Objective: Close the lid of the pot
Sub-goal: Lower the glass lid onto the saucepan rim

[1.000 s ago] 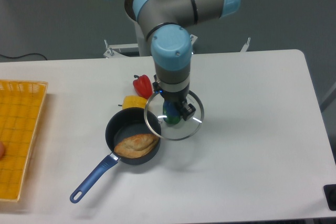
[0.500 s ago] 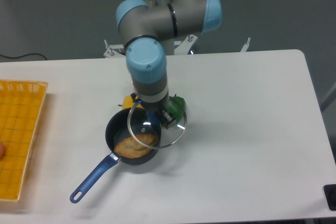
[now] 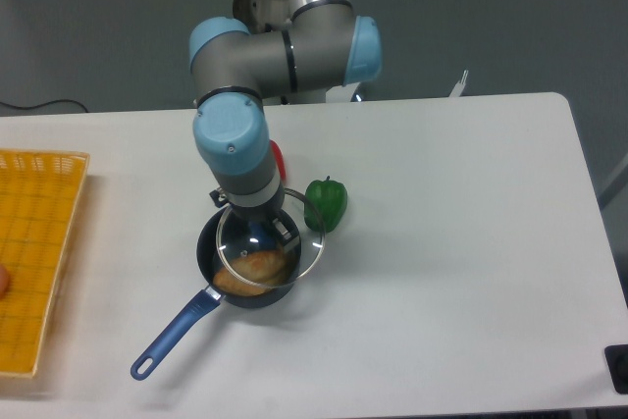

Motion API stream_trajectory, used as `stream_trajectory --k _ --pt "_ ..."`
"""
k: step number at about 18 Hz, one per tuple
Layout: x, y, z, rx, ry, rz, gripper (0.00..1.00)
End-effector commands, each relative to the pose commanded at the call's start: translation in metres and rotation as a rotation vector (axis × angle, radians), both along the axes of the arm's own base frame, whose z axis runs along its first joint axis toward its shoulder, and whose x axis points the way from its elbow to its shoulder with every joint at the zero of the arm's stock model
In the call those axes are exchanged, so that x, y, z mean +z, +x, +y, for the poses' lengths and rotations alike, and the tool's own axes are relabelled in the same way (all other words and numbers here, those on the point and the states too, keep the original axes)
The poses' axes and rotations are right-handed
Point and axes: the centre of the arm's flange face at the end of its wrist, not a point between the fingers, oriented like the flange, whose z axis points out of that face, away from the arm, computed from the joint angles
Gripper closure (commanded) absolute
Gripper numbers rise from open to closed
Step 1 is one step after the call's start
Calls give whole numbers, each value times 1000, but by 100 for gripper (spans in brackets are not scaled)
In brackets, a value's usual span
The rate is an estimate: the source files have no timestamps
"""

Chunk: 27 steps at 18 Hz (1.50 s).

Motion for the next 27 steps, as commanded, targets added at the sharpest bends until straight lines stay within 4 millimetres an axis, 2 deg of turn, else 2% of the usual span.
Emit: stream_trajectory --k 6,27 --pt "-12 12 2 -11 32 24 40" --pt "-25 22 7 5 19 16 40"
